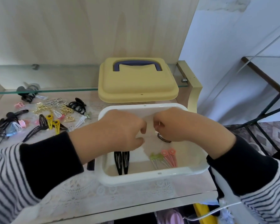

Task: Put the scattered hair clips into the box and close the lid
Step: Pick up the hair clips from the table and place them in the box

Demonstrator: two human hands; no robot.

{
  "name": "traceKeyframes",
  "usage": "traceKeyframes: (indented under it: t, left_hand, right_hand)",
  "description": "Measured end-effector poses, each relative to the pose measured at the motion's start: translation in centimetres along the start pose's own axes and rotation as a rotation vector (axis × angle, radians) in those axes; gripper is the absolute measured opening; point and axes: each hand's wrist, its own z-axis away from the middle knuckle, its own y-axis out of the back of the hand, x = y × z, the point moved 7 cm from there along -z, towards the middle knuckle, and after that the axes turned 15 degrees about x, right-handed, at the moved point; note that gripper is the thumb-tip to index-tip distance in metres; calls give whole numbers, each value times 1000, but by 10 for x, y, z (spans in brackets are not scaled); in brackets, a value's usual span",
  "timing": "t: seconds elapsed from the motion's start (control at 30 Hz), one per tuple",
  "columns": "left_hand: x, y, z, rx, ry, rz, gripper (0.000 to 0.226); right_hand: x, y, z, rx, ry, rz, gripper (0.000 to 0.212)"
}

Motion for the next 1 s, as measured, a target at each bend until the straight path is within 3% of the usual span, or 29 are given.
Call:
traceKeyframes:
  t: [0.13, 0.4, 0.77, 0.9, 1.0]
  left_hand:
    - [1, 23, 20, 205, -124, -28, 39]
    - [-28, 45, 72, 617, -64, 35, 35]
    - [-113, 39, 166, 1175, 301, 240, 25]
    - [-144, 19, 194, 1261, 428, 233, 21]
    - [-163, -3, 205, 1208, 540, 207, 24]
  right_hand:
    - [-3, 11, 4, 107, -29, -19, 28]
    - [-14, 31, 23, 443, -151, -189, 29]
    - [-119, 70, 34, 958, -39, -653, 23]
    - [-175, 76, 27, 1043, 74, -716, 23]
    - [-210, 63, 14, 1042, 106, -745, 23]
